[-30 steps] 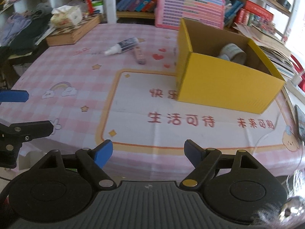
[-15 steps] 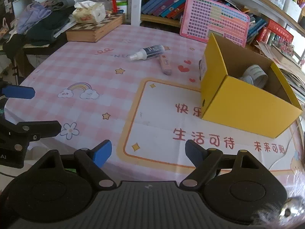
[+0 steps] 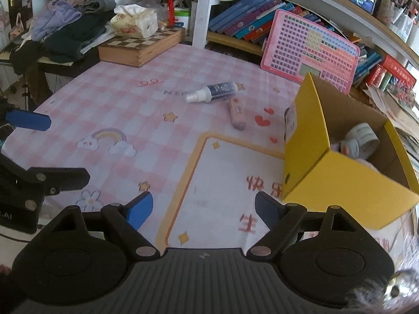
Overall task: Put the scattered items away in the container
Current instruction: 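Move the right gripper to the pink USB stick while the left approaches the lotion bottle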
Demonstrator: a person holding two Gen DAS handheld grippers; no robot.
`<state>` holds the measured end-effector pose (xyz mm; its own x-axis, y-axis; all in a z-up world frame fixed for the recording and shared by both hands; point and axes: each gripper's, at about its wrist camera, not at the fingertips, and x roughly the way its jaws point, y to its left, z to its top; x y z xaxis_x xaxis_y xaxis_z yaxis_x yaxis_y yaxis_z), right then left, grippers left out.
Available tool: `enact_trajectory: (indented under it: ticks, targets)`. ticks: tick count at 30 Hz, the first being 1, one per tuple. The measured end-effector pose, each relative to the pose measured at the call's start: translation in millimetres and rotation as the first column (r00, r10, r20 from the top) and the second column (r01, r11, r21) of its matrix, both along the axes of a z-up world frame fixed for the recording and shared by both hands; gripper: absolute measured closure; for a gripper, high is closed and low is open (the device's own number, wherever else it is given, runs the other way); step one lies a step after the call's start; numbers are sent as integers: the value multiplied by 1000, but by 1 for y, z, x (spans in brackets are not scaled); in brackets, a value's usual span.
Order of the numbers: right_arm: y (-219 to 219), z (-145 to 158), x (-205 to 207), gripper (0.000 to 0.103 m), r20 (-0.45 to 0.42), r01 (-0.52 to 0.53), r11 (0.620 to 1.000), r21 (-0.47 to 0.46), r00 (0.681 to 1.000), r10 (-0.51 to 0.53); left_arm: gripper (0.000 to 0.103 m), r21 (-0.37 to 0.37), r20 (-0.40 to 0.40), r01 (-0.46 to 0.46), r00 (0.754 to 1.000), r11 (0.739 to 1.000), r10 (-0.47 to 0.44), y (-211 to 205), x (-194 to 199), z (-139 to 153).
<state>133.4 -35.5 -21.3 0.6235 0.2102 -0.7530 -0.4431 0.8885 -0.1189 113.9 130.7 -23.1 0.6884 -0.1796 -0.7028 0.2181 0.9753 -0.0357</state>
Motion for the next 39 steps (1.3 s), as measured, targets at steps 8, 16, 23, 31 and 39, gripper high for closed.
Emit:
enact_trajectory:
  ticks: [8,16,23,31,39]
  targets:
    - [2,2,38,18,18,18,1000,19,1000,-18,3,27,15,19,1000,999,-19,-2,29,-1]
    - [0,2,79,19,11,73,996,59,997,-73,3,33,40,0,999,999,-1,0,64,-5]
    - [7,-1,115,19,-4,87,991,106,996,-87,3,60,58,13,998,998,-16,-3,96,-12]
    - [10,-12,161,25,-13,154,981,115,988,-153,4,67,84,27,996,997,-32,-8,136,-22]
    - [6,-29,191,41,-46,201,972,122,979,-197,5,64,98,24,995,998,-30,2,174,-21]
